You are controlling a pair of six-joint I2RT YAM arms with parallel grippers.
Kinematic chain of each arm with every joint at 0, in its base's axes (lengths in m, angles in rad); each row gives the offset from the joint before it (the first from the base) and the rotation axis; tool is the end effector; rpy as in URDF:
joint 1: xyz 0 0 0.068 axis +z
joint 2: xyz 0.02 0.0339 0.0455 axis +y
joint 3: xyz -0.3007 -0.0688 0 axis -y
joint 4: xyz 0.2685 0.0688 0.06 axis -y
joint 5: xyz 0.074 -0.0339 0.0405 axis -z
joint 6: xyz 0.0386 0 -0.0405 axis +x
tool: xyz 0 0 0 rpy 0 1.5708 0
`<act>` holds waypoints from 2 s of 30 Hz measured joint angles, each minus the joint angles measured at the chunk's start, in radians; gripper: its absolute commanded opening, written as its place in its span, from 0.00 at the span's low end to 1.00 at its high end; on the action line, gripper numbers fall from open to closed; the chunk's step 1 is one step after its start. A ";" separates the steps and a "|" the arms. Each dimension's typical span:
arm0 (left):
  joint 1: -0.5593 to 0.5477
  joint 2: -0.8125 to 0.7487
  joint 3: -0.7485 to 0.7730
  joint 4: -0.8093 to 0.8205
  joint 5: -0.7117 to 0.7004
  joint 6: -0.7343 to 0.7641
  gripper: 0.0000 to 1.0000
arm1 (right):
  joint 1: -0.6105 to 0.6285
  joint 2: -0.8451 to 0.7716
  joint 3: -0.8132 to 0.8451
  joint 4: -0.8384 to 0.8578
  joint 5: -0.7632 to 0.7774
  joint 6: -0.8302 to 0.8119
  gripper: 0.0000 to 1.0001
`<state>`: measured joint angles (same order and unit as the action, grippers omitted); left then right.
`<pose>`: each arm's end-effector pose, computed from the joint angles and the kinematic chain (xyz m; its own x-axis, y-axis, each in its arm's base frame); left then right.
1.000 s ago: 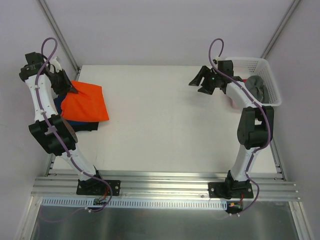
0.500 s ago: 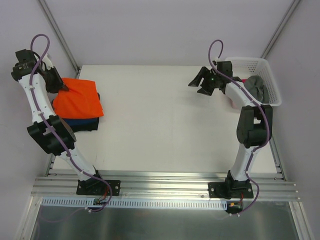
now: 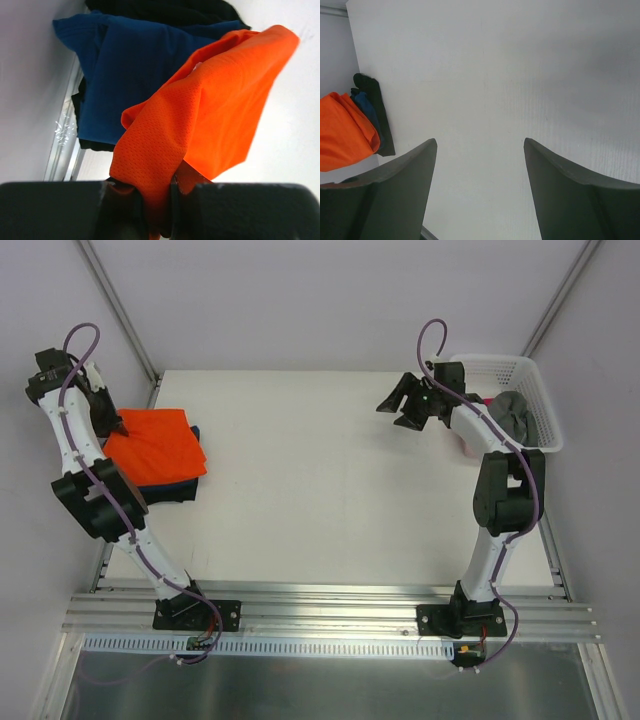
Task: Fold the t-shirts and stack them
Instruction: Neatly place the folded tshirt to the corner
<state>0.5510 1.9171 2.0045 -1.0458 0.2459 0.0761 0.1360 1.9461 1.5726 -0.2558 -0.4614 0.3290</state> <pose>0.3869 0.2267 0.3884 -0.7247 -0.3588 -0.5883 -0.3344 0.9296 -0.1549 0.4830 0.0834 0.2873 -0.7063 0.1954 -0.6804 -0.2640 0.8192 0.5092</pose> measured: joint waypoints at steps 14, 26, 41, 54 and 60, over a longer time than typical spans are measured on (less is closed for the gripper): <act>0.000 0.113 0.046 0.020 -0.172 0.019 0.00 | 0.000 0.000 -0.019 0.015 -0.014 0.003 0.74; -0.009 0.227 0.109 0.048 -0.231 0.050 0.41 | -0.002 0.000 -0.033 0.016 -0.014 0.001 0.74; -0.049 0.241 0.109 0.066 -0.267 0.068 0.99 | 0.002 -0.003 -0.058 0.016 -0.010 -0.008 0.75; -0.237 0.168 0.215 0.135 -0.348 0.071 0.99 | 0.010 -0.032 -0.058 0.012 0.014 -0.019 0.75; -0.358 0.158 0.201 0.148 -0.396 0.077 0.99 | 0.024 -0.037 -0.058 -0.003 0.029 -0.035 0.75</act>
<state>0.1932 2.0747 2.2059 -0.8982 -0.1505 0.1532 0.1600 1.9095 1.5146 -0.2592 -0.4320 0.2935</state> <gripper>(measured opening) 0.990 0.747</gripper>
